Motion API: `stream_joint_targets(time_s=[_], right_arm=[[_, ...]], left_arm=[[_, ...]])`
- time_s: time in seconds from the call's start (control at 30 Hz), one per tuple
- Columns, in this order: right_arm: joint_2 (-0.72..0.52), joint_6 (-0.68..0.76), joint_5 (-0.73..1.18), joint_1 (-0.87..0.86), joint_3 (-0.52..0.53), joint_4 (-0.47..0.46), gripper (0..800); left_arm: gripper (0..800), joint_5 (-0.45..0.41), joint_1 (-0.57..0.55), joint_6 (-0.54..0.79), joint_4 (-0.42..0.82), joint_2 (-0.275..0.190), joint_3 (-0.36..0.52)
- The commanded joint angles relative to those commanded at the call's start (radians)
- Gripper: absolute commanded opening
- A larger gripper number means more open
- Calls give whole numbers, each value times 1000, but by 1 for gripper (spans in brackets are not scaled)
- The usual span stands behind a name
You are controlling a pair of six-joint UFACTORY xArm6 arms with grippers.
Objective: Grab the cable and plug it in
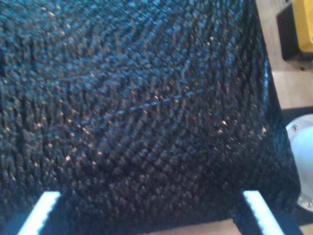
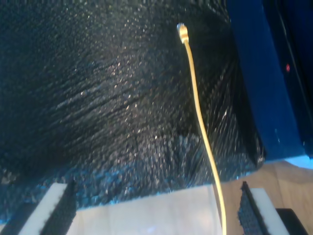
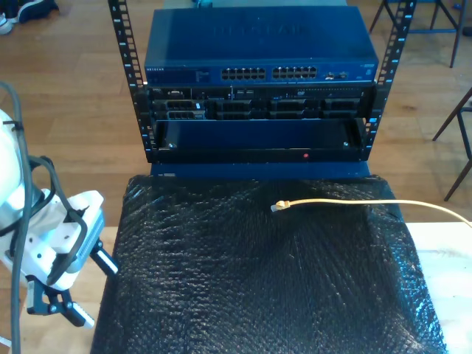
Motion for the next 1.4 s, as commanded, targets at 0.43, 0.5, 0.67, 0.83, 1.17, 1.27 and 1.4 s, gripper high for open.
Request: stream_joint_targets(time_s=[0.43, 0.5, 0.67, 0.83, 1.17, 1.27, 1.4], right_arm=[[35, 66, -153, 221, 15, -12, 782], [46, 69, -167, 250, 15, -21, 783], [87, 112, -224, 333, 14, -86, 782], [124, 160, -265, 393, 6, -152, 782], [198, 241, -367, 522, 0, -267, 781], [226, 296, -396, 580, 2, -364, 781], [259, 361, -422, 628, 2, -448, 781]], left_arm=[[800, -18, -12, -3, -52, 17, -5], [800, -32, -23, -18, -54, 18, -3], [800, -60, -51, -63, -52, 31, 0], [800, -68, -51, -66, -52, 48, 3], [800, -98, -51, -68, -52, 63, 8], [800, -101, -49, -68, -52, 71, 8], [800, -103, -49, -69, -54, 75, 8]])
